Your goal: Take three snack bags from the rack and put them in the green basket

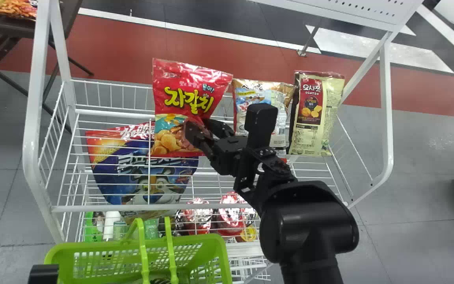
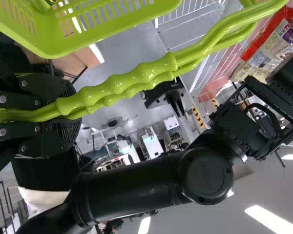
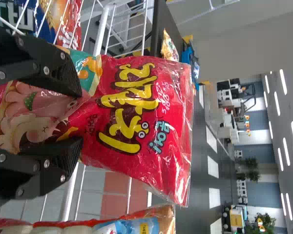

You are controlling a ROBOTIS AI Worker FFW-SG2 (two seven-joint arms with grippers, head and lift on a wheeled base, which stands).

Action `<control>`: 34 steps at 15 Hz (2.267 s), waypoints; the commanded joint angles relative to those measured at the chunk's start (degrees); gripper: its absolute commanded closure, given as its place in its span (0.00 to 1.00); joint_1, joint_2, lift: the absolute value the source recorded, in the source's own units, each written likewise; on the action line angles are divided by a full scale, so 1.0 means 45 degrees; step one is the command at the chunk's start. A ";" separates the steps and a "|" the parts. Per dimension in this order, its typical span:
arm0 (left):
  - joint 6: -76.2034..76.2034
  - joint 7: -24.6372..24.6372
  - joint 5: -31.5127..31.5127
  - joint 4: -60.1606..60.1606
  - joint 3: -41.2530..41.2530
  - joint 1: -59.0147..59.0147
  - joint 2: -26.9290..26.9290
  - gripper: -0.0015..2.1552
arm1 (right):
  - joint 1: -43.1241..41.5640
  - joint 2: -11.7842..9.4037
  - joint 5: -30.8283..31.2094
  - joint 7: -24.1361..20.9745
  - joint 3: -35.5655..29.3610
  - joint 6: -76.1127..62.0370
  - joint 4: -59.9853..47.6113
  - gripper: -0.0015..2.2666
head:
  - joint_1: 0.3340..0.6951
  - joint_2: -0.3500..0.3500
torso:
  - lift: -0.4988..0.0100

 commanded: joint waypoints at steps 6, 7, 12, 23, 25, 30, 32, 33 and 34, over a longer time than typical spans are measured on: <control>0.0132 0.0039 0.0117 -0.0007 0.0332 -0.0201 0.0017 0.98 | 0.3095 -0.0157 -0.0037 0.0368 -0.1204 0.2933 -0.5934 0.98 | 1.00 0.00 | 0.97; 0.0171 0.0078 0.0117 -0.0007 0.0371 -0.0201 -0.0003 0.98 | 0.3739 -0.0138 -0.0466 0.0740 -0.1810 0.4183 -0.7106 0.98 | 1.00 0.00 | 0.97; 0.0210 0.0039 0.0137 -0.0085 0.0586 0.0131 -0.0120 0.98 | 0.6318 0.0058 -0.3025 0.2868 -0.5247 0.8909 -1.0641 0.98 | 1.00 0.00 | 0.97; 0.0015 0.0019 0.0078 -0.0261 0.0137 0.0326 -0.0217 0.98 | 0.7704 -0.1251 -0.2400 0.4411 -0.2825 1.2542 -0.9469 0.97 | 1.00 0.00 | 0.97; -0.0024 0.0019 0.0020 -0.0281 0.0000 0.0326 -0.0198 0.98 | 0.7509 -0.1407 -0.1599 0.4118 -0.1439 1.1878 -0.8844 0.86 | 1.00 0.00 | 0.97; -0.0024 0.0039 -0.0020 -0.0281 -0.0039 0.0326 -0.0198 0.98 | 0.7060 -0.1407 -0.1052 0.3962 -0.0794 0.8831 -0.7321 0.00 | 1.00 0.00 | 0.97; -0.0024 0.0019 -0.0039 -0.0281 -0.0058 0.0306 -0.0198 0.98 | 0.7099 -0.1388 -0.0916 0.3962 -0.1068 0.7581 -0.7165 0.00 | 1.00 0.00 | 0.97; -0.0024 0.0019 -0.0039 -0.0281 -0.0058 0.0306 -0.0198 0.98 | 0.7216 -0.1349 -0.0955 0.3962 -0.1263 0.6917 -0.7165 0.01 | 1.00 0.00 | 0.97; -0.0024 0.0000 -0.0039 -0.0281 -0.0058 0.0287 -0.0198 0.98 | 0.7411 -0.1192 -0.1169 0.3904 -0.1673 0.5589 -0.7165 0.03 | 1.00 0.00 | 0.97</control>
